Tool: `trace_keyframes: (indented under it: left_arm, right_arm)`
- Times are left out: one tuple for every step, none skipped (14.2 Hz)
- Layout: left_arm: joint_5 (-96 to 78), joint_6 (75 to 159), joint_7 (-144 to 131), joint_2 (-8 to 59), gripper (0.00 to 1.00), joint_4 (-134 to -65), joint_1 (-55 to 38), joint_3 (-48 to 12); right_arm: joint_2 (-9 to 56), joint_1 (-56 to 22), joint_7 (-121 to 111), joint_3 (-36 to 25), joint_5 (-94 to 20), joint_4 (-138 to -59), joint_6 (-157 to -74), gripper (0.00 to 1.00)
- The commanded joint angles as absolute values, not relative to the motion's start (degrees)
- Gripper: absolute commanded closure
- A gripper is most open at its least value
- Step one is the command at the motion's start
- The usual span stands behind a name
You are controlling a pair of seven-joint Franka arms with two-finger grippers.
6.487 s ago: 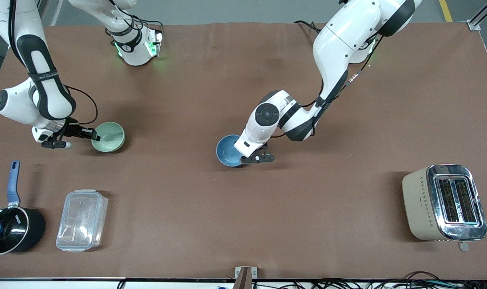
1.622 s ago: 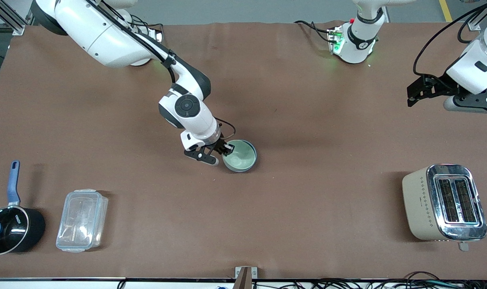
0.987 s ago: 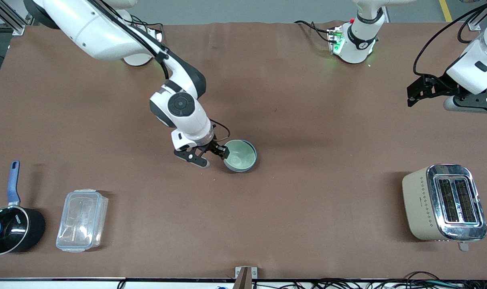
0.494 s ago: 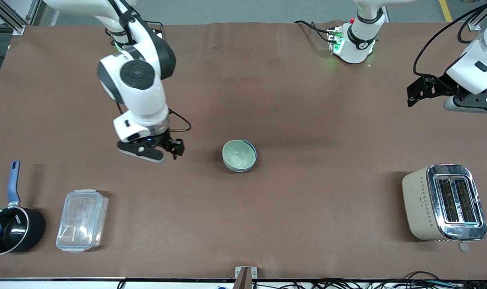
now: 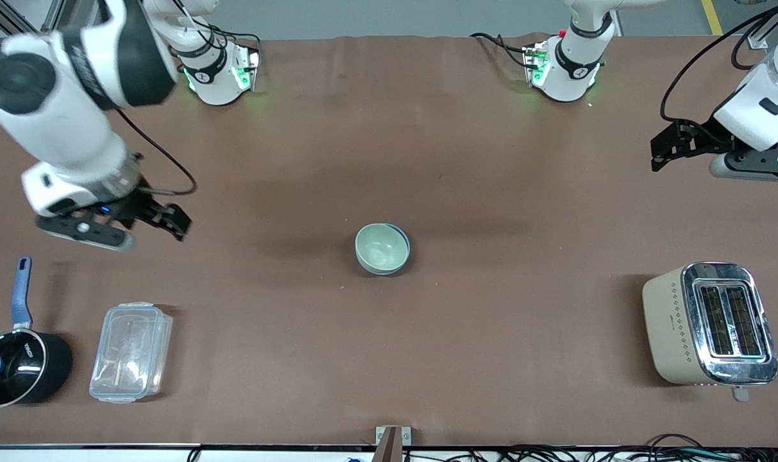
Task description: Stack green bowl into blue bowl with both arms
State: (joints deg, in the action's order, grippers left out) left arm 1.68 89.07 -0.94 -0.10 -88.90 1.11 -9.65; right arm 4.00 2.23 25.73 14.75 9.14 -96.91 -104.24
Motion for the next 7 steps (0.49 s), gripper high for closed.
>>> trace_keyframes:
  left_arm:
    - [1.6,89.3,-0.4,-0.1,0.0,-88.2,1.1,-9.7]
    - [1.6,89.3,-0.6,0.0,0.0,-88.2,1.1,-9.7]
    - [1.6,89.3,-1.0,0.0,0.0,-88.2,1.0,-9.8]
    - [1.6,89.2,-1.0,0.0,0.0,-88.2,1.0,-9.8]
    - [1.7,89.1,-1.1,-0.1,0.0,-88.3,1.0,-9.8]
    - [1.6,89.2,-1.1,0.0,0.0,-88.2,1.1,-9.8]
    - [1.7,89.1,-1.0,-0.1,0.0,-88.2,1.1,-9.8]
  right_arm:
    - [-3.8,1.8,16.2,8.0,2.1,-99.5,-100.1,0.0]
    - [-5.6,1.5,12.1,5.0,0.4,-99.6,-98.4,0.0]
    - [-6.8,1.3,9.2,3.3,0.2,-99.6,-96.3,0.0]
    - [-7.6,1.2,7.1,1.6,0.2,-99.3,-94.6,0.0]
    - [-7.6,1.1,5.6,0.2,0.3,-98.5,-93.2,0.0]
    - [-7.2,1.1,3.2,-1.2,0.2,-95.5,-91.2,0.0]
    - [-6.9,1.1,1.8,-2.2,0.1,-92.5,-88.9,0.0]
